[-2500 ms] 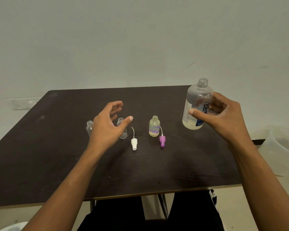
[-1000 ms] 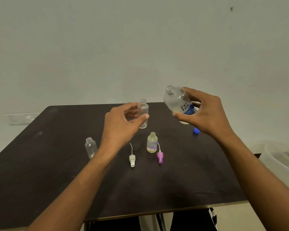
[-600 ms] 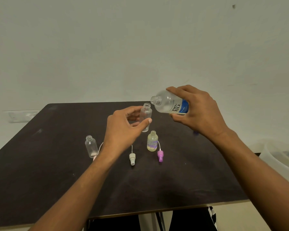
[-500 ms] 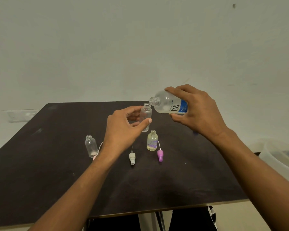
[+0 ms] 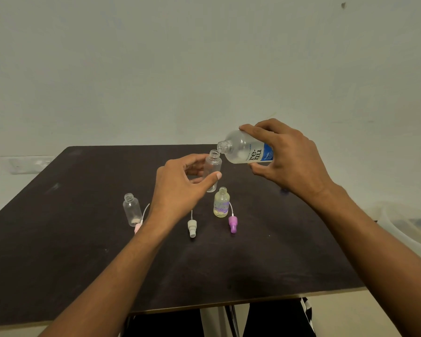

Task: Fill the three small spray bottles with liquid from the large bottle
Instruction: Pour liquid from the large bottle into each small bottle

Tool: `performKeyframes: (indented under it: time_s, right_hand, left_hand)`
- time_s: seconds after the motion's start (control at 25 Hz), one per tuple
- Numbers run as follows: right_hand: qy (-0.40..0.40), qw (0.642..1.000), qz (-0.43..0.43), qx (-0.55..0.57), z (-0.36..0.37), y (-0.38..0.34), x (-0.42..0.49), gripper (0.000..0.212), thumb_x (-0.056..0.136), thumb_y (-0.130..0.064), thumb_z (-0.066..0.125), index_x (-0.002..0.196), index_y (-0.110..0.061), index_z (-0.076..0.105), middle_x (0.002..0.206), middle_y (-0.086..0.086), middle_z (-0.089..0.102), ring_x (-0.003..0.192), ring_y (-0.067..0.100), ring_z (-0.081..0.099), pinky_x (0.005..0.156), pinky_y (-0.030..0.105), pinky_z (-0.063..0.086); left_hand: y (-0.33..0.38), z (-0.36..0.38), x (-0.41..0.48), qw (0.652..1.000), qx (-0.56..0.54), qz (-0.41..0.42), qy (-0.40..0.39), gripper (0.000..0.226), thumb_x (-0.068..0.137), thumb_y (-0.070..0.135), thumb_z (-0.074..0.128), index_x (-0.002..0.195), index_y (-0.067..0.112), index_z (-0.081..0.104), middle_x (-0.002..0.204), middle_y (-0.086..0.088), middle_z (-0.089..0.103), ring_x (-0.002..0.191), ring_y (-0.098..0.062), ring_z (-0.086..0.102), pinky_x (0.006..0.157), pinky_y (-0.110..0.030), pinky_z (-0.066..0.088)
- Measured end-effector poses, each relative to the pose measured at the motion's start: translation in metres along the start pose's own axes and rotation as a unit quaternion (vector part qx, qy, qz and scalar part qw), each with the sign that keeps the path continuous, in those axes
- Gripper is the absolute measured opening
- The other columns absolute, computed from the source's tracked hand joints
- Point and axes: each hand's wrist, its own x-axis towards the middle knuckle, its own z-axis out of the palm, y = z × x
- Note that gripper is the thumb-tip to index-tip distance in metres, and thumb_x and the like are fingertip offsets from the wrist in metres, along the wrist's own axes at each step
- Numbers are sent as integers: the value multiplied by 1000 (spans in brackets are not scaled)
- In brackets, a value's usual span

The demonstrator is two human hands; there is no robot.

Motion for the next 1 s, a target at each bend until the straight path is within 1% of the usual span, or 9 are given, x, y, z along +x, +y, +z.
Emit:
performKeyframes:
  time_s: [0.2, 0.32, 0.56, 0.76, 0.88, 1.0]
  right_hand:
    - [-4, 1000, -11, -23, -2, 1, 1, 74, 81, -30, 81, 149, -41, 53, 131, -7, 59, 108, 19, 63, 72, 41, 61]
    - [-6, 999, -18, -30, -3, 0, 2, 74, 81, -30, 82, 149, -39, 53, 131, -5, 59, 108, 21, 63, 74, 41, 61]
    - [-6, 998, -29, -48, -5, 1, 3, 74, 82, -30, 82, 149, -38, 53, 131, -3, 59, 109, 22, 63, 75, 43, 61]
    - [-3, 998, -36, -60, -6, 1, 4, 74, 82, -30, 80, 149, -39, 52, 131, -4, 58, 108, 22, 62, 75, 39, 59]
    - [-3, 997, -40, -70, -7, 2, 5, 74, 83, -30, 81, 150, -38, 52, 132, -3, 58, 109, 22, 62, 77, 38, 58]
    - [-1, 996, -44, -75, -8, 1, 6, 74, 82, -29, 82, 150, -36, 53, 132, -2, 59, 109, 23, 62, 78, 36, 55]
  left_hand:
    - [-1, 0, -1, 1000, 13, -4, 2, 39, 79, 30, 90, 116, 30, 77, 94, 21, 76, 89, 8, 72, 76, -6, 54]
    - [0, 0, -2, 1000, 16, -3, 1, 38, 79, 30, 90, 115, 30, 77, 91, 25, 73, 88, 11, 70, 73, -2, 51]
    - [0, 0, -3, 1000, 25, -5, 2, 37, 79, 33, 90, 113, 35, 76, 88, 29, 70, 87, 15, 69, 72, 1, 48]
    - [-1, 0, -2, 999, 37, -4, 0, 37, 79, 37, 89, 114, 36, 76, 89, 29, 71, 89, 14, 69, 80, -2, 52]
    - [-2, 1, -1, 999, 42, -3, -2, 39, 79, 38, 89, 116, 34, 77, 92, 26, 73, 90, 14, 69, 80, -2, 52]
    - [-2, 2, -1, 999, 39, -4, -2, 40, 79, 36, 89, 117, 31, 77, 95, 22, 75, 89, 12, 70, 80, -5, 54]
